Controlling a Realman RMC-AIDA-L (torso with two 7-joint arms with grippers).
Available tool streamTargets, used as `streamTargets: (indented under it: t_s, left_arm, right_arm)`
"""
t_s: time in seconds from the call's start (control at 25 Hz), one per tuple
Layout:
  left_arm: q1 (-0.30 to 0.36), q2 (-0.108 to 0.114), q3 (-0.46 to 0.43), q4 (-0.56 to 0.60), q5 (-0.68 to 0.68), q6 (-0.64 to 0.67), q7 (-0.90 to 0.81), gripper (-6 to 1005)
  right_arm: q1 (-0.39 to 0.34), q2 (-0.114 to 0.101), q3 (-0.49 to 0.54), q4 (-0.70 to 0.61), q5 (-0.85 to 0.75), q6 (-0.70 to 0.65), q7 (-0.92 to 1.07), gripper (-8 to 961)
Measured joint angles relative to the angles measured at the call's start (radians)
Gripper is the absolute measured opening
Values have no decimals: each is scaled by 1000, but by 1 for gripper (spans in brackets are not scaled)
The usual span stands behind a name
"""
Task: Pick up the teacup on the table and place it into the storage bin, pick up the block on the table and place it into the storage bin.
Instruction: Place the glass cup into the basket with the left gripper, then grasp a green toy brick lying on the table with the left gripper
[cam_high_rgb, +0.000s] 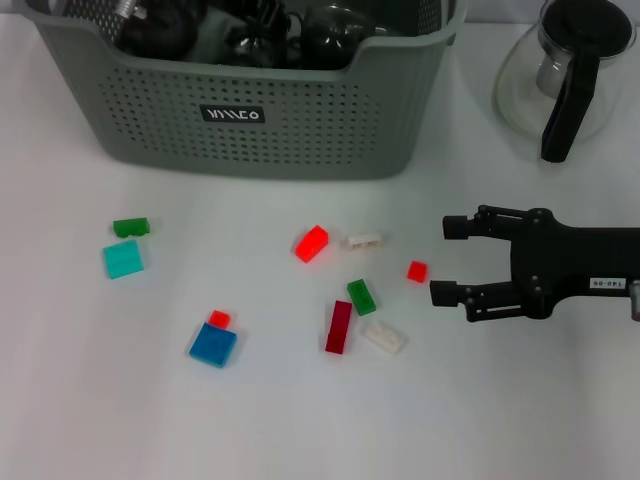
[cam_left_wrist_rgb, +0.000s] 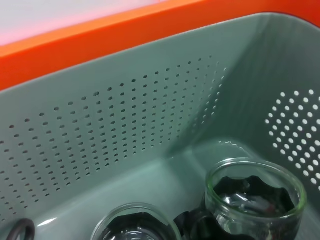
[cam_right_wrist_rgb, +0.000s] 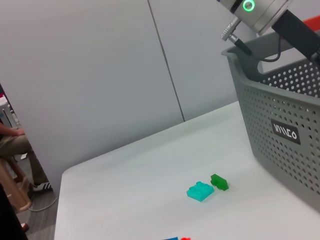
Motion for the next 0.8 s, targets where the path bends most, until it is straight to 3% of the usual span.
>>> streamTargets:
  t_s: [0.24, 0.44, 0.52, 0.56, 0.6, 0.72, 0.8]
  left_arm:
    - [11, -3, -14, 51, -21, 49, 2, 418]
    - [115, -31, -111, 278, -207, 185, 85, 589]
    - [203, -38, -243, 367, -489, 303, 219, 602]
    - [209, -36, -254, 367, -515, 317, 232, 608]
    - [234, -28, -303, 367, -635, 373, 290, 614]
    - [294, 3, -451, 258, -916, 564, 458, 626]
    - [327, 18, -543, 193, -1032, 688, 524, 625]
  right_arm:
    - [3, -3, 4, 7, 0, 0, 0, 956]
    - [6, -2, 4, 7, 0, -1, 0, 956]
    - [6, -2, 4, 7, 0, -1, 0, 956]
    - [5, -2, 4, 7, 0, -1, 0, 956]
    - [4, -1, 5, 7, 0, -1, 0, 956]
    - [1, -2, 6, 6, 0, -4, 0, 956]
    - [1, -2, 6, 6, 0, -5, 0, 956]
